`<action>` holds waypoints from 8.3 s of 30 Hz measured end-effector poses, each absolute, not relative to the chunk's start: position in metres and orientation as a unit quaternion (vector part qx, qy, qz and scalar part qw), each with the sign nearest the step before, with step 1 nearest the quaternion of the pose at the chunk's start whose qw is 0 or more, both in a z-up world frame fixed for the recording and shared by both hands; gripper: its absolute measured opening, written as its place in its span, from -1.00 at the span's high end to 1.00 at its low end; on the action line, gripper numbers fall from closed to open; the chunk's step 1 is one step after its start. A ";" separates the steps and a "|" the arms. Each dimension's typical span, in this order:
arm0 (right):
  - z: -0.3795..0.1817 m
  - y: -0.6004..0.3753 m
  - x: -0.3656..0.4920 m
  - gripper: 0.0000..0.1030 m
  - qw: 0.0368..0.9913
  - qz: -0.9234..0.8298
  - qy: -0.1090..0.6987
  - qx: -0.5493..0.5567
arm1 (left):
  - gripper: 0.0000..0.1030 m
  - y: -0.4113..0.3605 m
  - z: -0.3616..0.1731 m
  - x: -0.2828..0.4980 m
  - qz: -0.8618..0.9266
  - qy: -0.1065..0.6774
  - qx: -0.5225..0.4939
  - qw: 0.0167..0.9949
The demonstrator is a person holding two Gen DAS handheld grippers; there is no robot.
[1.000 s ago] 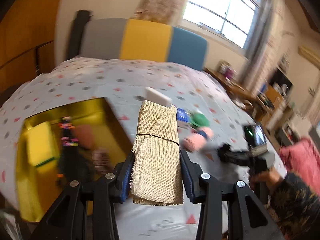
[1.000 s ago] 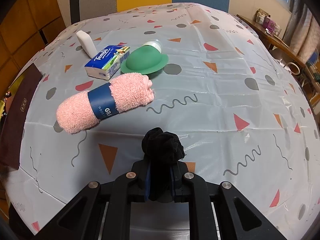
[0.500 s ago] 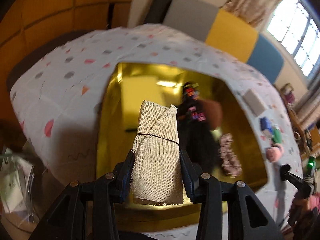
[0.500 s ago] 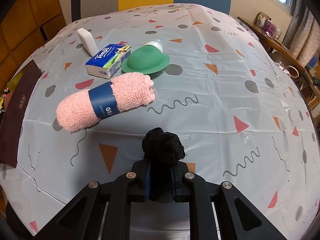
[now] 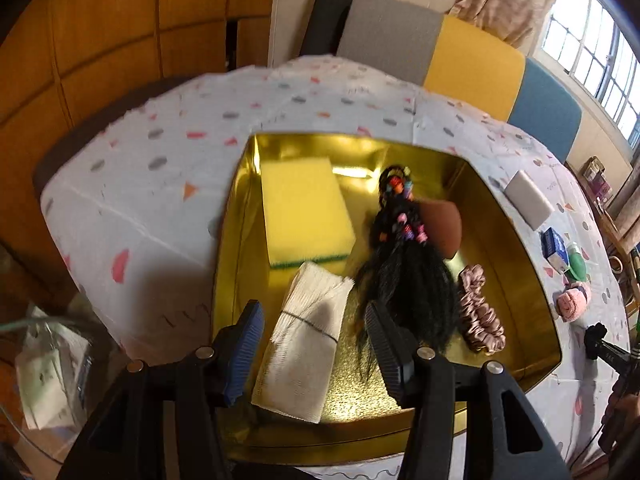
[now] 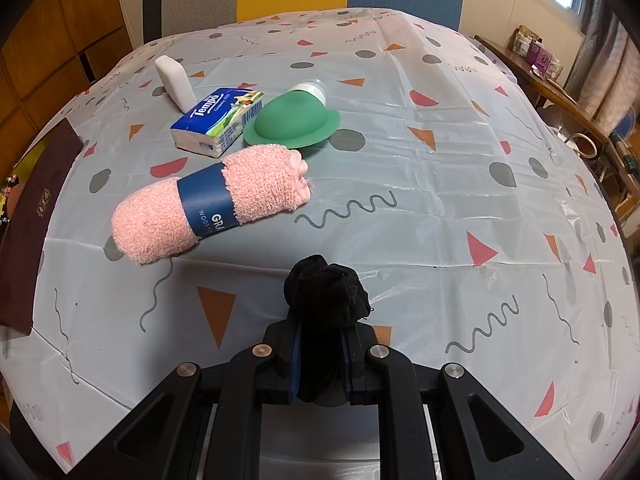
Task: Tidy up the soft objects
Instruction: 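Lower the loofah into the gold tray and release it while the right gripper carries the black scrunchie, then release the black scrunchie into the gold tray with the right gripper, then grasp the pink towel roll with blue band using the left gripper, then lift the pink towel with the left gripper while the right gripper grasps the white rectangular sponge, then carry the pink towel roll over the gold tray with the left gripper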
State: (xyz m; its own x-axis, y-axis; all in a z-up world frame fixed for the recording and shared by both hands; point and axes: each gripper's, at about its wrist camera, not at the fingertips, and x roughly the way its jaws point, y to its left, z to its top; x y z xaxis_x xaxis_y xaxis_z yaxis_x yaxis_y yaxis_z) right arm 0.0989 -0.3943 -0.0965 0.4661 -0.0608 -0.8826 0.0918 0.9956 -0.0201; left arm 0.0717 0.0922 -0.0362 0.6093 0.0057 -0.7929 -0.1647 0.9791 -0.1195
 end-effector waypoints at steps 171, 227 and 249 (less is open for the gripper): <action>-0.044 -0.419 0.124 -0.40 0.865 -0.001 0.459 0.204 | 0.22 -0.224 -0.104 0.054 -0.295 0.378 0.168 0.861; -0.067 -0.412 0.092 0.64 0.868 -0.017 0.481 0.124 | 0.32 -0.216 -0.088 0.053 -0.272 0.403 0.143 0.862; -0.066 -0.391 0.090 0.65 0.883 -0.012 0.466 0.054 | 0.32 -0.160 -0.006 0.030 -0.237 0.346 0.081 0.904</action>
State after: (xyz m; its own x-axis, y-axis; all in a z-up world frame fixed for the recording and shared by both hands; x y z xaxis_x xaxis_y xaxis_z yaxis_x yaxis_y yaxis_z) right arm 0.0903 -0.3913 -0.0657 0.5658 0.0294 -0.8240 0.0712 0.9939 0.0844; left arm 0.0296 -0.1600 -0.0057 0.6483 -0.3735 -0.6635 0.4850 0.8743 -0.0183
